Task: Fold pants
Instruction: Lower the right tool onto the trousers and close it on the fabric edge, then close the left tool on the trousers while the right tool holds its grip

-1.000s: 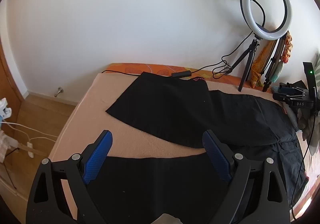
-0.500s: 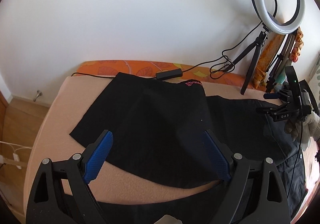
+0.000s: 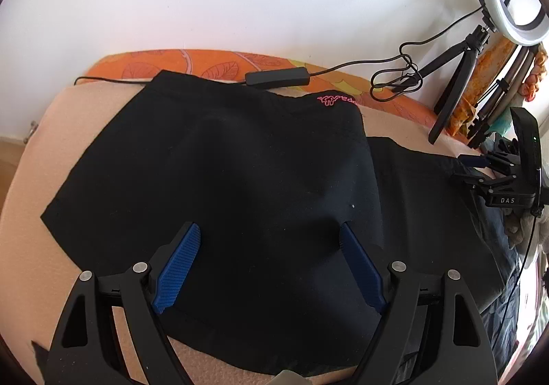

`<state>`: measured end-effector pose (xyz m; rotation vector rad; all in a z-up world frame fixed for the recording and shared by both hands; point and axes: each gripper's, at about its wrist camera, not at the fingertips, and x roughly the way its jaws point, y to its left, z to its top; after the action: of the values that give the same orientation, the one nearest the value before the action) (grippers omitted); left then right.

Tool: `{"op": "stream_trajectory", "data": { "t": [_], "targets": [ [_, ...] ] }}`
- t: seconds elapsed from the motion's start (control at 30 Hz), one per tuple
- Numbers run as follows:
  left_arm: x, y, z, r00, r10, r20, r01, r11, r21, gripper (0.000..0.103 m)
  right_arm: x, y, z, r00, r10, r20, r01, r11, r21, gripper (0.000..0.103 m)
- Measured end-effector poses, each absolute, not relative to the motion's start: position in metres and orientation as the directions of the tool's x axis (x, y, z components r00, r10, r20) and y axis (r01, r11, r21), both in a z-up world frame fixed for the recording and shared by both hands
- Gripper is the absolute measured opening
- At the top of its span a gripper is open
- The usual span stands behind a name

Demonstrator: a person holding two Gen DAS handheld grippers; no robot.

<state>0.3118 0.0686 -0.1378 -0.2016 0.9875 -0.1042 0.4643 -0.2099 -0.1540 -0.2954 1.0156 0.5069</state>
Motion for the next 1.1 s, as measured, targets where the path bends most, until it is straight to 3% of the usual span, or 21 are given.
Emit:
{"op": "stream_trajectory", "data": {
  "t": [0.07,0.13,0.23,0.37,0.6,0.73,1.1],
  "targets": [
    [0.312,0.072,-0.141,0.554,-0.19,-0.811,-0.016,0.971,-0.238,0.082,0.457,-0.206,-0.152,0.433,0.268,-0.861,-0.528,0.849,-0.001,0.037],
    [0.312,0.071,-0.141,0.559,-0.185,-0.808,-0.016,0.972,-0.233,0.083,0.448,-0.2,-0.152,0.443,0.251,-0.861,-0.527,0.849,-0.024,0.02],
    [0.311,0.068,-0.141,0.566,-0.173,-0.806,-0.014,0.975,-0.22,0.084,0.438,-0.193,-0.149,0.468,0.209,-0.859,-0.496,0.866,-0.06,0.01],
    [0.312,0.07,-0.14,0.556,-0.182,-0.811,-0.017,0.973,-0.23,0.084,0.412,-0.193,-0.117,0.542,0.248,-0.803,-0.458,0.888,-0.035,0.007],
    [0.309,0.098,-0.13,0.567,-0.248,-0.786,-0.106,0.924,-0.368,0.084,0.318,-0.186,-0.068,0.627,0.337,-0.703,-0.489,0.872,-0.018,0.007],
    [0.303,0.108,-0.113,0.596,-0.243,-0.765,-0.128,0.912,-0.39,0.084,0.267,-0.168,-0.073,0.592,0.394,-0.703,-0.545,0.838,0.01,0.007],
    [0.304,0.099,-0.081,0.619,-0.265,-0.74,-0.132,0.893,-0.43,0.084,0.189,-0.136,-0.13,0.518,0.383,-0.765,-0.631,0.775,-0.04,0.007]
  ]
}}
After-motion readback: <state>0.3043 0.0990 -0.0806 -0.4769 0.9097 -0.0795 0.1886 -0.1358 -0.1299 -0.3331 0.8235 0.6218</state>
